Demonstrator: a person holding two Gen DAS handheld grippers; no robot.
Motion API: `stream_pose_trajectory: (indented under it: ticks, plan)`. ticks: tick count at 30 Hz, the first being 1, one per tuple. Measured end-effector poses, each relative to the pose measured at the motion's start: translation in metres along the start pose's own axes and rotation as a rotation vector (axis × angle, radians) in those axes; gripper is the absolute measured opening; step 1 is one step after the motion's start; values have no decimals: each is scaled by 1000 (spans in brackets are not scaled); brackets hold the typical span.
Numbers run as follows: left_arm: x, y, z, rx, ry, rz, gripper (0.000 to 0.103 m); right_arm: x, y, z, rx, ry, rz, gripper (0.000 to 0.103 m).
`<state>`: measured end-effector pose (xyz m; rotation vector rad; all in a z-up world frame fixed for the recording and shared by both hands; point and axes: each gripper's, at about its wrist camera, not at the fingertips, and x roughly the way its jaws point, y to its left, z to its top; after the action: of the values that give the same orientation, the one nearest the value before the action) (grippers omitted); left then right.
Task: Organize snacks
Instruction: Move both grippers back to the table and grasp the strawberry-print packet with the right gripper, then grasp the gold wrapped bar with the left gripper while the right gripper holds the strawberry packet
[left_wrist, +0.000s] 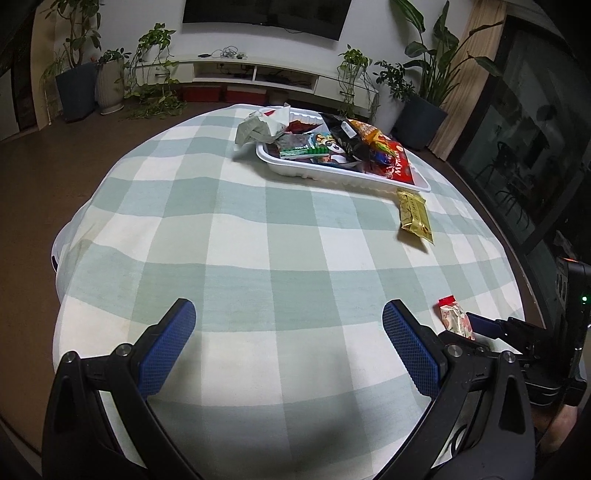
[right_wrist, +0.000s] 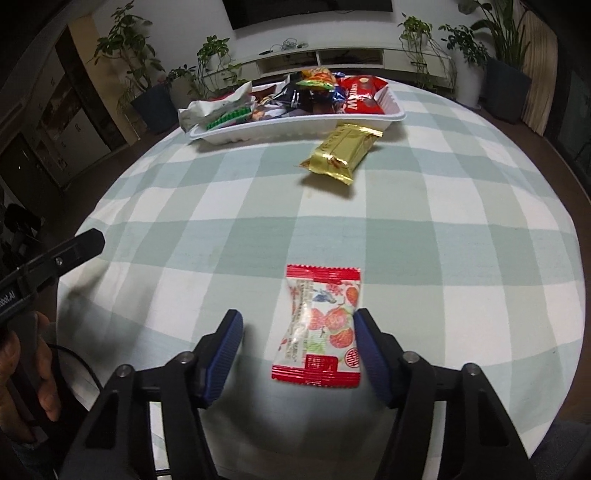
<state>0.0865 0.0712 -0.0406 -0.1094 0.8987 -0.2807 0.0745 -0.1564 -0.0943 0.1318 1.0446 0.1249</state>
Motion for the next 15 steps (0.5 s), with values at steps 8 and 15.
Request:
stream_pose_trajectory:
  ticks: [8, 15]
  plan:
    - [4, -12, -2, 37, 19, -43, 102, 1, -2, 3, -47, 36, -2, 53]
    - [5, -20, -1, 80, 35, -60, 101, 8, 5, 13, -140, 136, -29, 50]
